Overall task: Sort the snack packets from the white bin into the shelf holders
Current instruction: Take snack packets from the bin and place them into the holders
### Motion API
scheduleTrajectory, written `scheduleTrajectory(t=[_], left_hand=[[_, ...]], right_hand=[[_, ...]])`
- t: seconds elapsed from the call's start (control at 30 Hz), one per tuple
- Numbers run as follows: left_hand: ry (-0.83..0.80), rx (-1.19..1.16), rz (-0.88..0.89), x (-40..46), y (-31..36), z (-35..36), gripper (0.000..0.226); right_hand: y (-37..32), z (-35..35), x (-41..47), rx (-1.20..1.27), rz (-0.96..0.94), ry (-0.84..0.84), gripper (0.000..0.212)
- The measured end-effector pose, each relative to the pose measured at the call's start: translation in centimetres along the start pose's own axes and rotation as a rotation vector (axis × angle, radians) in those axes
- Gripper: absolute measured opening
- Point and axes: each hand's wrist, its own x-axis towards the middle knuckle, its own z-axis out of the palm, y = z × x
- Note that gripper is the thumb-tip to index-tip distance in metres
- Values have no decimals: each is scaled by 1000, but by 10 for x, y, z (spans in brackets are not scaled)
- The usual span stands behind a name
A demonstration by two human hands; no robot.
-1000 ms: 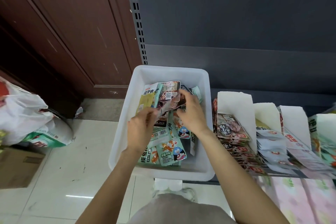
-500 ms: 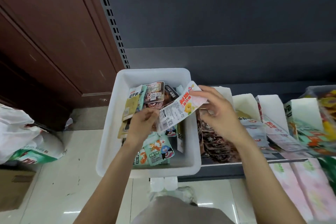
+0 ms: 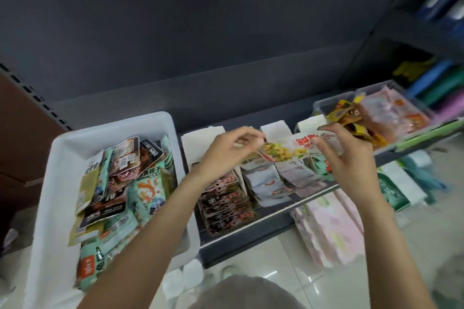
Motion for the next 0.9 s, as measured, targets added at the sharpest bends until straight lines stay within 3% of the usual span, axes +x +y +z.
scheduleTrajectory(t=[0.13, 0.23, 0.4, 0.53, 0.6, 0.77, 0.83, 0.9], left_hand=[[49, 547, 224, 42, -1, 41, 5], [68, 730, 268, 62, -7, 60, 8], [61, 810, 228, 67, -32, 69, 17], [-66, 826, 156, 54, -42, 62, 31], [-68, 740, 146, 41, -40, 53, 32], [238, 485, 6, -23, -27, 13, 11], [428, 343, -81, -53, -30, -10, 7], [603, 386, -129, -84, -41, -35, 10]], right_hand=[[27, -7, 1, -206, -73, -1, 14], [42, 0, 0, -282, -57, -3, 15], [60, 38, 5, -140, 24, -151, 20], [67, 59, 6, -201, -46, -403, 43], [64, 60, 4, -253, -69, -439, 53], [17, 51, 8, -51, -112, -242, 46], [-18, 61, 13, 115, -149, -253, 42], [-54, 82, 15, 238, -194, -331, 37]])
